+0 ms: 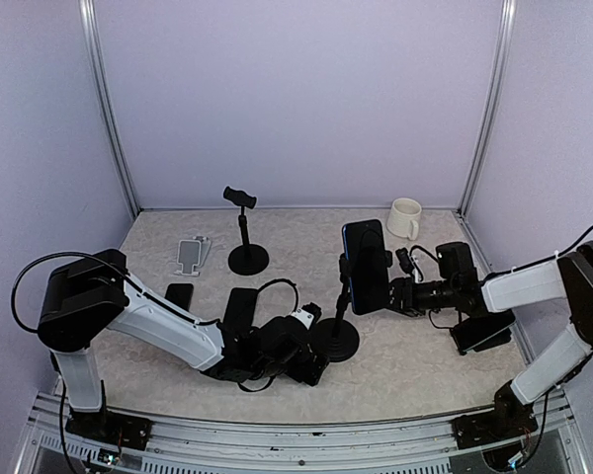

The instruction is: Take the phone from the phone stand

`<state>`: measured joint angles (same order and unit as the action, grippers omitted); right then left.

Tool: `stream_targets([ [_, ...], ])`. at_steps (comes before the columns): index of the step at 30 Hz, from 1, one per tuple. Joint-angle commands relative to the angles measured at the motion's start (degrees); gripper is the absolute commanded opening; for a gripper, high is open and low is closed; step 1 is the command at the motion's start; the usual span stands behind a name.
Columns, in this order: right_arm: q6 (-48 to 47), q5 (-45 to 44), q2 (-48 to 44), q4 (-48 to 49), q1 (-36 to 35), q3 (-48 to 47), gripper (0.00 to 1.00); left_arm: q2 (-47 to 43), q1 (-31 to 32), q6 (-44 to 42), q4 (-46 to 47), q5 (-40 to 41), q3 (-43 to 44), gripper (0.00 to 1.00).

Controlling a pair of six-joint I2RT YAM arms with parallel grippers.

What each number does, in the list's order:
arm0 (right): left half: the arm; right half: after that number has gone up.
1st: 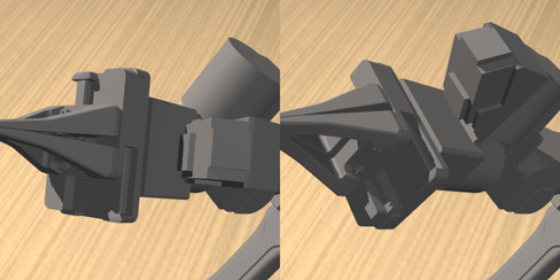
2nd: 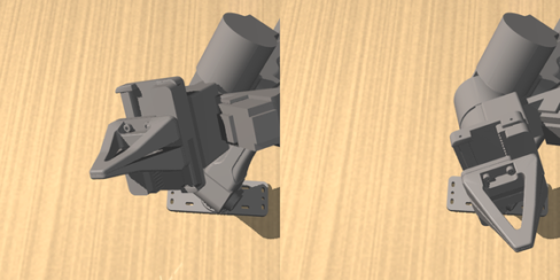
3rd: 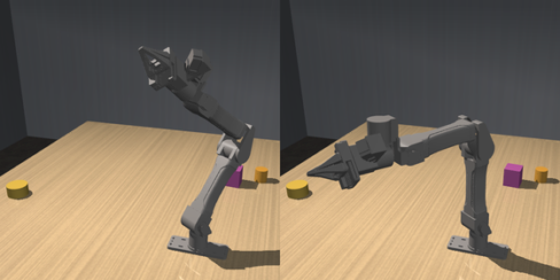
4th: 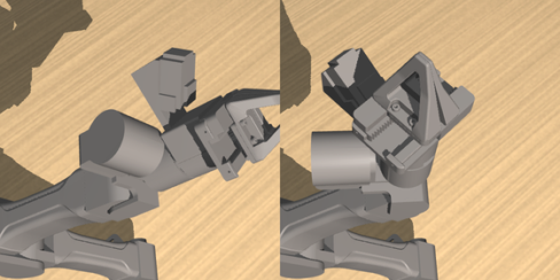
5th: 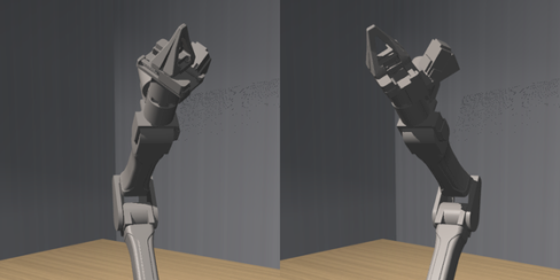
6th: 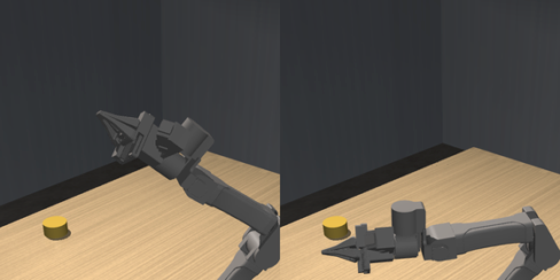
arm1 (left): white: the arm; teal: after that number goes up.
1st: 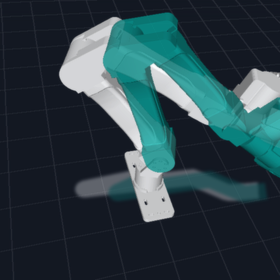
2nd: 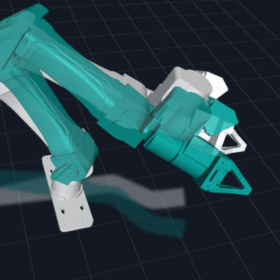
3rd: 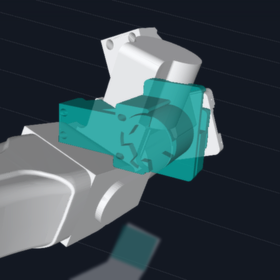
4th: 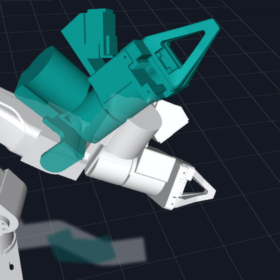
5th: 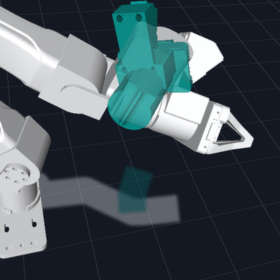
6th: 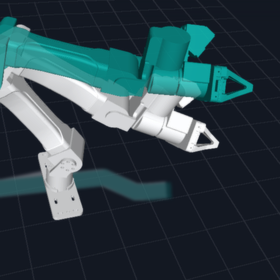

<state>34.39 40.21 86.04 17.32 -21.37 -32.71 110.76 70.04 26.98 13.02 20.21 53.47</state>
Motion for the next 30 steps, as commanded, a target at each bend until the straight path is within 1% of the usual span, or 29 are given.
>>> stream_targets([
  [1, -1.19, -1.99, 2.96, -1.27, -2.31, 0.59, 0.57, 1.28, 0.15, 1.56, -1.16, -1.06, -0.39, 0.99],
  [9, 0.4, -1.84, 7.96, 3.35, -5.16, 0.73, 0.51, 1.75, 0.4, 2.88, -0.09, -1.43, -1.0, 0.99],
  [16, 2.71, -1.54, 12.65, 7.68, -7.2, 0.53, 0.47, 1.49, -0.96, 4.27, 1.58, -2.87, -2.76, 0.99],
  [25, 3.87, -1.52, 13.99, 9.48, -9.31, 1.51, 0.41, 1.31, -4.07, 4.18, 2.02, -4.0, -4.61, 0.98],
  [28, 4.58, -1.54, 14.06, 10.64, -9.77, 2.47, 0.4, 0.29, -4.47, 2.61, 3.34, -4.44, -6.04, 0.98],
  [30, 5.08, -1.62, 14.07, 11.32, -10.13, 3.01, 0.38, -0.91, -3.58, 0.59, 4.64, -3.82, -7.58, 0.98],
])
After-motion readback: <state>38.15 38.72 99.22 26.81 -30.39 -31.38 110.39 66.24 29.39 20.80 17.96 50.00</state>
